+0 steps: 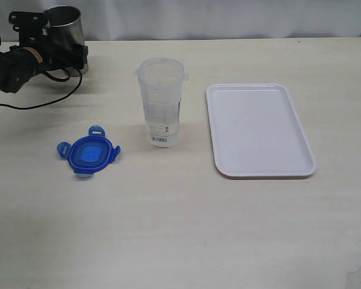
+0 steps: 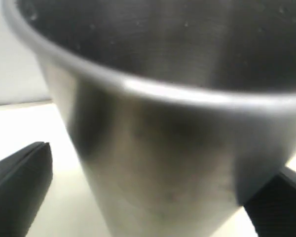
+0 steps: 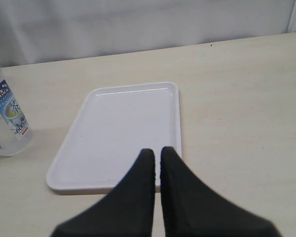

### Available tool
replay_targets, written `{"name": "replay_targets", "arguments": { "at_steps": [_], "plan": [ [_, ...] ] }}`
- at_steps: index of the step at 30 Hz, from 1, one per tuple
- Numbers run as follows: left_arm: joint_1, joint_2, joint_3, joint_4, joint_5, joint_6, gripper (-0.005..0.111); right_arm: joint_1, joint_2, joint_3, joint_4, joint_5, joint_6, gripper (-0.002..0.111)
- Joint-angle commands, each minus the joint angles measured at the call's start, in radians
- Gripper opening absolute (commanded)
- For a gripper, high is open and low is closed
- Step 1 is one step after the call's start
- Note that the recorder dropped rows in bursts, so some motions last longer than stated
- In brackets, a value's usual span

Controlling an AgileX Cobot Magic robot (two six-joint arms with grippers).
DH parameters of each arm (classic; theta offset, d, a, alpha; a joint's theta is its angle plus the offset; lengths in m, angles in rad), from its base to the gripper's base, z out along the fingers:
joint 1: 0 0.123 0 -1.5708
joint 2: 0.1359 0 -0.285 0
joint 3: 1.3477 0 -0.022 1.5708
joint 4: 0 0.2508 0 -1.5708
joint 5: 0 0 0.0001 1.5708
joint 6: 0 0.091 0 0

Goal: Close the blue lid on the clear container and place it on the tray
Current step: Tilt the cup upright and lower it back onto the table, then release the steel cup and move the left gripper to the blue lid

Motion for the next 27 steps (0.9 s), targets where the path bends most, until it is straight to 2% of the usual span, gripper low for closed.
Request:
{"name": "replay_targets", "arguments": {
  "at_steps": [1,7,10,17,27],
  "plan": [
    [0.001,-0.046,0.003,-0.004,0.086,-0.019,0.093,-0.007,-0.005,0.004,0.001,-0.003,-0.002,0.004],
    [0.001,-0.061,0.003,0.000,0.183,-0.036,0.093,-0.007,-0.005,0.004,0.001,-0.003,-0.002,0.004],
    [0.001,-0.068,0.027,0.000,0.185,-0.036,0.093,-0.007,-0.005,0.004,0.001,-0.003,-0.002,0.004],
    [0.001,-0.150,0.152,0.003,0.099,-0.036,0.093,-0.007,-0.005,0.004,0.001,-0.003,-0.002,0.004],
    [0.001,-0.388,0.342,-0.003,0.133,-0.041,0.093,-0.007,-0.005,0.004,0.001,-0.003,-0.002,0.004]
  ]
}}
